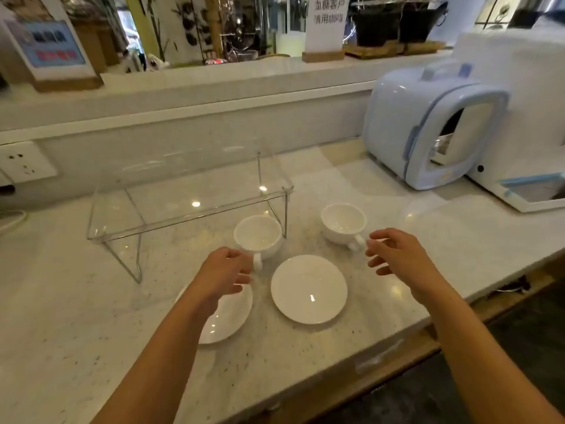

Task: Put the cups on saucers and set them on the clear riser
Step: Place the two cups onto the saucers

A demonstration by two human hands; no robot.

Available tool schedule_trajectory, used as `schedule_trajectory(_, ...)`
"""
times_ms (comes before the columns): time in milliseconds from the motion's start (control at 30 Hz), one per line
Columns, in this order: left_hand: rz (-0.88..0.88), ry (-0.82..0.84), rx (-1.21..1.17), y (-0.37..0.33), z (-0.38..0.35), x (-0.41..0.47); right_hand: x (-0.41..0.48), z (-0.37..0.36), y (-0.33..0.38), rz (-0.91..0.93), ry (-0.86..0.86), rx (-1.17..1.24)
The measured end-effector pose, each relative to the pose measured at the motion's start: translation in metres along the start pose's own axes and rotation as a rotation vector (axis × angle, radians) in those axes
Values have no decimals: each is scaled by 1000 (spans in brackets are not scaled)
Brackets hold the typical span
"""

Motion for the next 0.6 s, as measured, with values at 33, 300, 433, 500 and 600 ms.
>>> schedule_trajectory(33, 45, 22, 6, 0, -2, 1, 3, -2, -2, -42, -8, 7)
schedule_trajectory(300, 247, 140, -149, 10, -21, 6, 22, -20, -30, -191, 6, 178)
schedule_trajectory(433, 259, 129, -202, 6, -26, 6, 23, -30, -39, -237, 100, 254)
schedule_trajectory(500, 261, 87, -223, 4, -28, 6, 25, -33, -41, -263, 115, 313)
schedule_trajectory(600, 275, 22, -253, 4, -30, 7, 27, -36, -41, -293, 119, 367)
Point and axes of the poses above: each hand's wrist, its own x-axis towards the middle knuckle, its own z-axis out of the back of the hand, y = z × x, the point moved 2 cm from there along x, towards the middle knuckle, and after that the axes turned 14 degrees about -y, right-handed, at the moved point
